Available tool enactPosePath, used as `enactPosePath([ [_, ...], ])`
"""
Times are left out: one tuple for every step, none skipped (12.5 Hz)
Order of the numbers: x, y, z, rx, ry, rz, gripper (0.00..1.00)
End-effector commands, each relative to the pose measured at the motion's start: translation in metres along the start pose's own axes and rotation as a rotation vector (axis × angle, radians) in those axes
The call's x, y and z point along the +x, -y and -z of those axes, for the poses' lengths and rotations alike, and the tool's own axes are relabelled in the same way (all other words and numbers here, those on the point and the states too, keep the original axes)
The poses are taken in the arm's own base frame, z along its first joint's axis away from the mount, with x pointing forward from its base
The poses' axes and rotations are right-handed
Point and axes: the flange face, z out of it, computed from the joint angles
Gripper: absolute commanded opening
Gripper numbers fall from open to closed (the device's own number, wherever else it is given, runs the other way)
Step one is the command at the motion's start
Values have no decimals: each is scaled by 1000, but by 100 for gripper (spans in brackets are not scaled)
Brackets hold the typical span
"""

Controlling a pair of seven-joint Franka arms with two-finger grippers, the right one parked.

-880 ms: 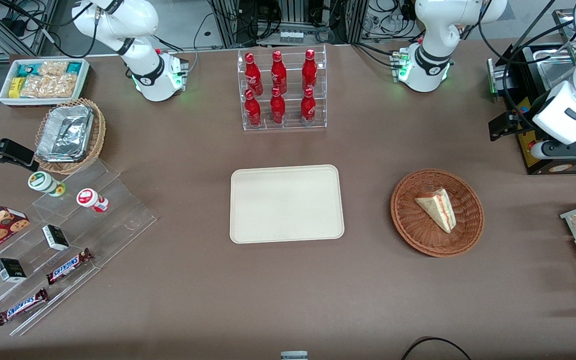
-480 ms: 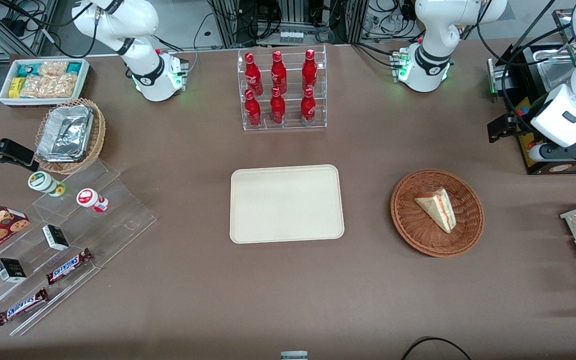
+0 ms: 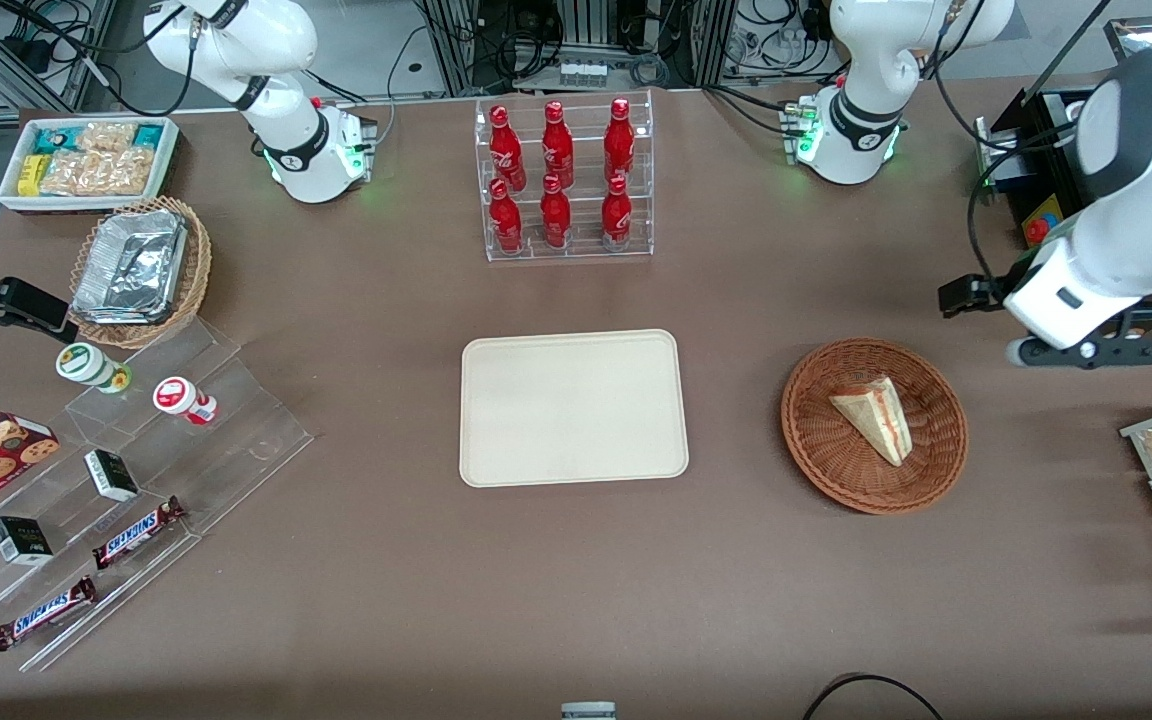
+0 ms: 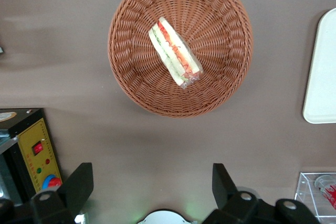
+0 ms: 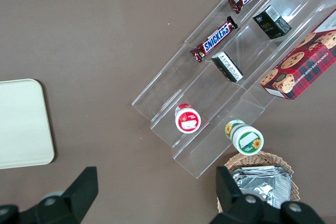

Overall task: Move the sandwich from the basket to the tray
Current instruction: 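Move the left gripper over the wicker basket above the wrapped sandwich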

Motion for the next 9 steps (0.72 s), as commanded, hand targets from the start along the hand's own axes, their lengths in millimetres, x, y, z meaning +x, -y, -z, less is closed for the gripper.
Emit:
enactPosePath([
  [2,-3,-35,-7,-10,-8,100],
  [4,-4,-51,-8,-17,-6,100],
  [5,-2,-67,-10,-25,-3,100],
  [6,-2,-79,-10,-28,1,100],
  [7,-3,-92,-12,-38,12,100],
  [8,-4,-105,-13,-46,30,100],
  [8,-4,-116,-15,-55,47,100],
  [8,-6,-127,-16,-65,65,100],
  [7,-8,-134,-18,-76,93,100],
])
